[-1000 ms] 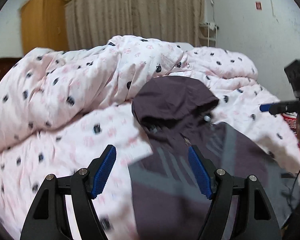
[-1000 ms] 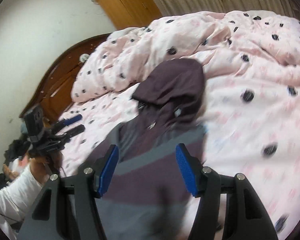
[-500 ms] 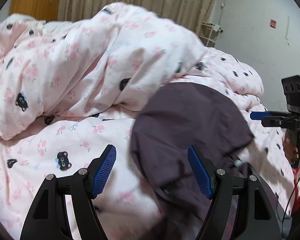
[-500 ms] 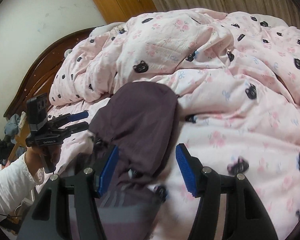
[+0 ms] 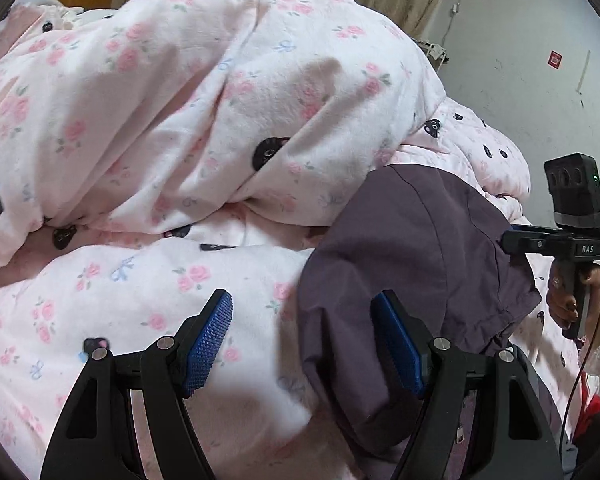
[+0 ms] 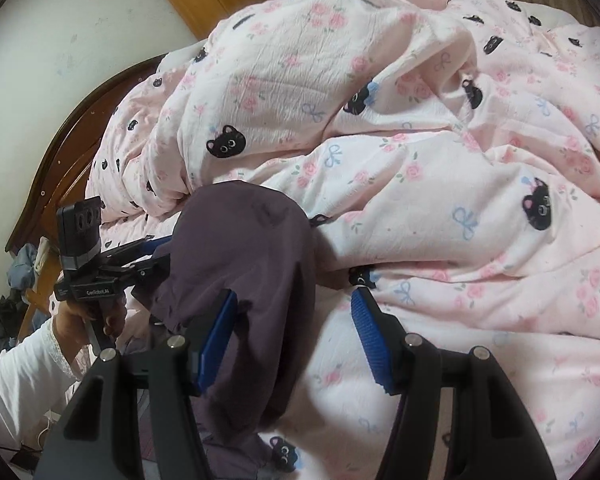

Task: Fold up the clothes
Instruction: 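Grasp the jacket hood with the left gripper while the right gripper grasps it too, then lift the hood with both grippers and fold it down onto the jacket hem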

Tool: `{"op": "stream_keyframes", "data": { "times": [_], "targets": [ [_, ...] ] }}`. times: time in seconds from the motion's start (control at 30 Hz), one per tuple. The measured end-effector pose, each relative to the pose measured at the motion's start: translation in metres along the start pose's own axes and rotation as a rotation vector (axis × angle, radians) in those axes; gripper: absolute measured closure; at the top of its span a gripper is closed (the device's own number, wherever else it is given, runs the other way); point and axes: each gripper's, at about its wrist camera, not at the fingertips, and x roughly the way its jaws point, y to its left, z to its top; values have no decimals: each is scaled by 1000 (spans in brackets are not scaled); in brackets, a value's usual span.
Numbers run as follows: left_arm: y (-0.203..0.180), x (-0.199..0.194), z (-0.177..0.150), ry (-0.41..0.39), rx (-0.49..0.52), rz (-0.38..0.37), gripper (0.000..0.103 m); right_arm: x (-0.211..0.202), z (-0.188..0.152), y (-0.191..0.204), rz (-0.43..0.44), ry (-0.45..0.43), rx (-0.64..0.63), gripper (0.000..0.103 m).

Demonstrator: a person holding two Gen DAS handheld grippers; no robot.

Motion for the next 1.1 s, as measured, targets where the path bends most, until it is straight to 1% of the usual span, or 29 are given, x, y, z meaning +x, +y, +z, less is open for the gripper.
{"op": "stream_keyframes", "data": {
  "times": [0.1, 0.13, 0.2, 0.3, 0.4, 0.47, 0.6, 0.63, 0.7, 0.73, 0.77, 0.8, 0.83, 0.9, 0.97, 1.03, 1.1],
  "targets": [
    [-3, 4, 1, -3, 2, -14, 33, 7, 1, 1, 5, 8, 0, 44],
    [-4, 5, 2, -4, 4, -14, 33, 9, 1, 2, 1, 13, -2, 46],
    [-4, 6, 2, -3, 4, -14, 33, 13, 2, 4, 3, 19, -7, 54],
    [-4, 6, 3, -1, 4, -13, 33, 16, 6, 6, -1, 19, -6, 55],
    [-6, 6, 5, -6, 18, 11, 33, 18, 11, 6, -17, 18, 3, 55],
    [-8, 7, 6, -10, 28, 32, 33, 18, 15, 6, -27, 9, 14, 57],
    [-8, 8, 10, -5, 23, 43, 34, 17, 22, 7, -39, -3, 32, 61],
    [-8, 9, 11, -6, 22, 44, 34, 17, 24, 8, -42, -1, 34, 63],
    [-10, 8, 11, -7, 26, 52, 34, 20, 26, 9, -39, 13, 37, 77],
    [-10, 7, 11, -8, 29, 56, 35, 20, 27, 10, -36, 18, 40, 79],
    [-11, 6, 10, -11, 36, 61, 38, 21, 27, 10, -34, 21, 42, 83],
    [-13, 5, 10, -12, 45, 62, 46, 20, 26, 10, -32, 21, 42, 87],
    [-15, 4, 10, -10, 53, 60, 51, 19, 25, 11, -31, 20, 42, 89],
    [-19, 1, 11, -5, 65, 59, 68, 16, 24, 14, -25, 15, 39, 93],
    [-22, -5, 12, -10, 79, 64, 77, 12, 24, 18, -27, 12, 27, 95],
    [-24, -12, 12, -17, 86, 62, 80, 7, 23, 23, -32, 9, 11, 96],
    [-26, -20, 13, -20, 88, 56, 86, 0, 22, 28, -32, 5, -4, 96]
  ]
}}
